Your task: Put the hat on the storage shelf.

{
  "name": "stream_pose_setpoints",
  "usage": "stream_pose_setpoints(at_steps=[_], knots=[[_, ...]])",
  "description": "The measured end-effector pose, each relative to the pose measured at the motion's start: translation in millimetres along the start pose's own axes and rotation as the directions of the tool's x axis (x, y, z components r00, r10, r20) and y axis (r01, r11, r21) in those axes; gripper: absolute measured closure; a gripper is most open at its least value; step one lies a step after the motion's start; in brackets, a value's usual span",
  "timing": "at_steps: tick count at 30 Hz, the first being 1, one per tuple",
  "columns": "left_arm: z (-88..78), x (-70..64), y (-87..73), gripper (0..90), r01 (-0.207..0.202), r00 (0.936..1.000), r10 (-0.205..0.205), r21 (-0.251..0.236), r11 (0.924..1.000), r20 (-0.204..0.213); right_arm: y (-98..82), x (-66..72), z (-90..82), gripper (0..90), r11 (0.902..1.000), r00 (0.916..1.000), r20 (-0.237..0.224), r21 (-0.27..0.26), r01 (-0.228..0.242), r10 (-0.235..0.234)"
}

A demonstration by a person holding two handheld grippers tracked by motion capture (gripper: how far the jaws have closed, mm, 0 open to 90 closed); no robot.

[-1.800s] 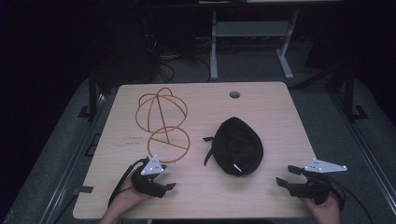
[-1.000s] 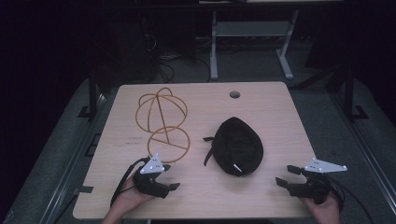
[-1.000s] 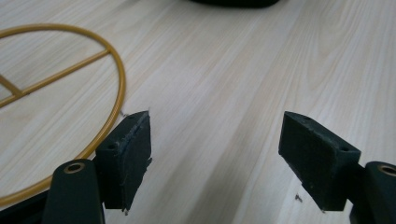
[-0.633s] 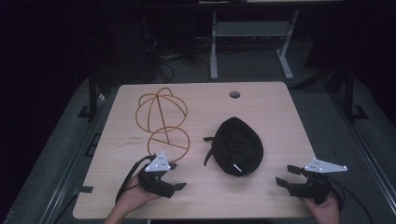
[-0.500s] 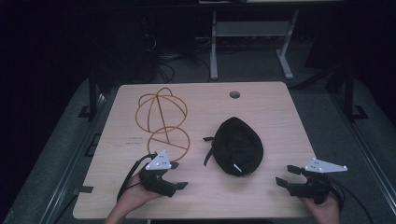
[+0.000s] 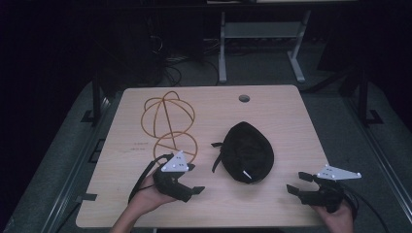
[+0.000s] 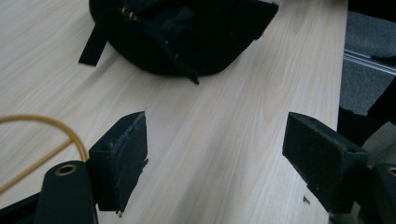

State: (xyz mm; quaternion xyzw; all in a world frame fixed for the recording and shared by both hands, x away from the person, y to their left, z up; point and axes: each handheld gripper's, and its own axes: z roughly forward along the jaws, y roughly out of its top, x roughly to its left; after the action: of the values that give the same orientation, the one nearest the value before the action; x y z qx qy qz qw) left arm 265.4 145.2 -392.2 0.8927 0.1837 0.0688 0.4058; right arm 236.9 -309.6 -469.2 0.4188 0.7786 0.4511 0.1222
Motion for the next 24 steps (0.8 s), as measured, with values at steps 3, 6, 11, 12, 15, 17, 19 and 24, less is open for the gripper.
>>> stream_pose_setpoints(at_steps=[3, 6, 11, 12, 15, 17, 19, 24], knots=[[2.3, -3.1, 12.7, 22.0, -0.022, 0.9997, 0.022, 0.000, 0.9998, 0.011, 0.1, 0.6, -0.1, 24.3, 1.0000, 1.0000, -0.001, 0.001, -0.004, 0.004], [4.2, -5.4, 23.2, 22.0, -0.039, 0.9990, 0.039, -0.001, 0.9992, 0.021, 0.1, 0.9, 0.0, 24.3, 1.0000, 1.0000, -0.003, 0.003, -0.005, 0.005], [8.6, -9.7, 39.1, 22.0, -0.069, 0.9971, 0.069, 0.007, 0.9976, 0.032, 0.2, 1.7, 0.5, 24.3, 1.0000, 1.0000, -0.008, 0.004, 0.000, 0.001], [9.6, -10.6, 42.2, 22.0, -0.071, 0.9967, 0.071, 0.005, 0.9974, 0.038, 0.2, 1.7, 0.4, 24.2, 1.0000, 1.0000, -0.009, 0.004, 0.000, 0.000], [12.2, -13.0, 49.2, 22.0, -0.084, 0.9955, 0.084, 0.005, 0.9964, 0.044, 0.3, 1.8, 0.5, 24.3, 1.0000, 0.9999, -0.013, 0.002, 0.001, -0.001], [16.0, -15.5, 55.1, 22.0, -0.095, 0.9943, 0.094, 0.008, 0.9955, 0.051, 0.4, 1.9, 0.5, 24.2, 1.0000, 0.9999, -0.013, 0.003, 0.001, -0.001], [21.7, -17.5, 62.8, 22.0, -0.112, 0.9920, 0.111, 0.018, 0.9935, 0.061, 0.3, 2.1, 0.4, 24.2, 1.0000, 0.9999, -0.015, 0.001, 0.004, -0.004], [32.7, -18.6, 77.0, 22.0, -0.132, 0.9884, 0.129, 0.026, 0.9909, 0.079, 0.4, 2.1, 0.1, 24.3, 1.0000, 0.9998, -0.018, -0.002, 0.001, -0.001]])
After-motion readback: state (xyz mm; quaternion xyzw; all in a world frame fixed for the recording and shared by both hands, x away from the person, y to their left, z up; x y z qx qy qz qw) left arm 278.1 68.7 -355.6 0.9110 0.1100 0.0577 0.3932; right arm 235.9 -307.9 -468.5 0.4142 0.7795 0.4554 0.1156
